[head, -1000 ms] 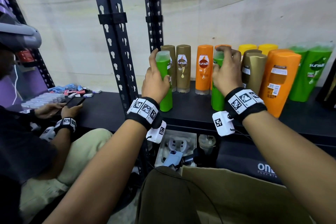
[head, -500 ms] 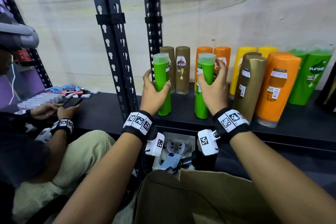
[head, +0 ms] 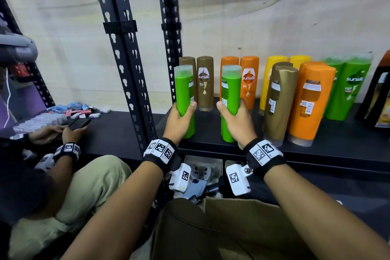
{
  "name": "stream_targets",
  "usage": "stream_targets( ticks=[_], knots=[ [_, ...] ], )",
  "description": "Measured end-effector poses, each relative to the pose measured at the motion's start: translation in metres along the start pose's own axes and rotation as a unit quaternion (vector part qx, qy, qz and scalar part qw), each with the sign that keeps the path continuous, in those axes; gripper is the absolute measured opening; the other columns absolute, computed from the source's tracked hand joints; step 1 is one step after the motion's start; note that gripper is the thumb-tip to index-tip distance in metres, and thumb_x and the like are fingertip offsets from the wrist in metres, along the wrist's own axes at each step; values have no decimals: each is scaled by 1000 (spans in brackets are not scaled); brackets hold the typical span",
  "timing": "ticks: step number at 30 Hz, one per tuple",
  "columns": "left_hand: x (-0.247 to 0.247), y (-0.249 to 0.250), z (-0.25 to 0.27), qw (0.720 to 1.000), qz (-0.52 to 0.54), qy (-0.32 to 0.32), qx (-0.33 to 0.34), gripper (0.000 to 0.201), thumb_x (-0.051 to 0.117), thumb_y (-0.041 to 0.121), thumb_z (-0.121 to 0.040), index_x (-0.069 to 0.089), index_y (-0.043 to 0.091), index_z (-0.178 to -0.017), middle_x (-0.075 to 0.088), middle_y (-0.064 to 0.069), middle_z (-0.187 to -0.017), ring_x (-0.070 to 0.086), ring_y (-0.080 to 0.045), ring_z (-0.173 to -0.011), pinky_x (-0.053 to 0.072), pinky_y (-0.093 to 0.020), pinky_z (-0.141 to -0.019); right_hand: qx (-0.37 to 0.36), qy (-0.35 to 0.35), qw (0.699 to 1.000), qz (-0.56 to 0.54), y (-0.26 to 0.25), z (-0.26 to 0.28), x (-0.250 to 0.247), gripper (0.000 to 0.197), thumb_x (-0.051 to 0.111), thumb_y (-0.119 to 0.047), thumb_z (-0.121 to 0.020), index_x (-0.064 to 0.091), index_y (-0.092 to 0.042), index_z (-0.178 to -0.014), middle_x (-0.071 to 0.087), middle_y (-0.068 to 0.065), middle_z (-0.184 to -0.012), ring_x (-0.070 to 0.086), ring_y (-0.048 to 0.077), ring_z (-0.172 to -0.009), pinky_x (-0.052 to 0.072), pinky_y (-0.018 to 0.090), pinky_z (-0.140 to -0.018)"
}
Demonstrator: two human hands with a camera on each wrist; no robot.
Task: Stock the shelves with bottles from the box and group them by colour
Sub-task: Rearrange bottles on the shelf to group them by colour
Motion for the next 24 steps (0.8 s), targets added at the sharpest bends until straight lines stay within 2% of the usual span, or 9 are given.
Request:
stream_targets(
  ticks=[2, 3, 6, 9, 12, 15, 18, 20, 24],
  knots=[
    [2, 4, 6, 1000, 2, -7, 10, 62, 62, 76, -78, 61, 32, -121, 71, 13, -114, 66, -7, -108, 53, -40, -99, 4, 1, 1000, -14, -3, 6, -5, 30, 72, -48, -89, 61, -34, -113, 73, -13, -101, 72, 9, -90, 58, 35, -86],
    [3, 6, 9, 1000, 9, -12, 12, 64, 62, 77, -77, 62, 31, -122, 72, 10, -115, 67, -11, -109, 54, -44, -99, 4, 4, 1000, -22, -5, 10, -9, 27, 72, -49, -88, 61, -35, -110, 74, -12, -99, 74, 11, -86, 59, 39, -86],
    [9, 16, 21, 999, 24, -26, 19, 66, 64, 77, -76, 63, 29, -121, 73, 3, -112, 70, -21, -105, 55, -52, -95, -4, 20, 999, -36, -14, 20, -22, 28, 71, -51, -86, 63, -34, -107, 76, -10, -92, 74, 10, -71, 62, 46, -78],
    [22, 33, 34, 998, 21, -39, 33, 59, 65, 75, -78, 65, 29, -115, 75, 1, -105, 73, -23, -96, 57, -54, -89, -20, 31, 998, -50, -26, 28, -40, 30, 72, -54, -83, 64, -38, -107, 76, -12, -94, 74, 11, -70, 62, 48, -76],
    [42, 56, 45, 997, 35, -50, 51, 53, 65, 68, -82, 66, 26, -115, 76, 2, -101, 74, -20, -91, 59, -52, -85, -50, 36, 997, -52, -41, 31, -62, 32, 72, -55, -83, 64, -40, -110, 75, -13, -102, 74, 10, -88, 61, 47, -84],
    [69, 82, 56, 994, 34, -64, 85, 44, 65, 57, -89, 67, 23, -117, 75, 6, -107, 71, -12, -101, 57, -46, -93, -88, 56, 994, -44, -56, 32, -91, 37, 71, -57, -84, 64, -39, -115, 73, -18, -110, 69, 1, -103, 57, 35, -94],
    [100, 105, 70, 988, 56, -91, 112, 36, 65, 50, -93, 67, 23, -117, 75, 7, -107, 71, -9, -100, 57, -40, -90, -111, 67, 991, -42, -67, 33, -121, 43, 70, -53, -87, 64, -31, -124, 73, -17, -112, 69, 0, -105, 55, 21, -91],
    [121, 117, 79, 983, 79, -113, 125, 35, 64, 48, -94, 67, 25, -120, 75, 8, -111, 71, -10, -104, 57, -38, -90, -114, 78, 990, -21, -71, 33, -143, 42, 71, -54, -86, 65, -30, -121, 74, -20, -109, 68, -3, -103, 53, 15, -87],
    [161, 136, 99, 970, 126, -150, 144, 33, 64, 40, -97, 65, 25, -126, 73, 15, -114, 68, -3, -109, 54, -22, -89, -109, 106, 988, 15, -75, 34, -188, 42, 72, -53, -85, 67, -26, -116, 74, -17, -106, 69, -2, -101, 55, 24, -90]
  ],
)
Point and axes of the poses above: each hand's wrist, its own z-axis away from the middle knuckle, its own x-axis out of the palm, y = z × x, the point moved 4 cm from there along -z, towards the middle knuckle
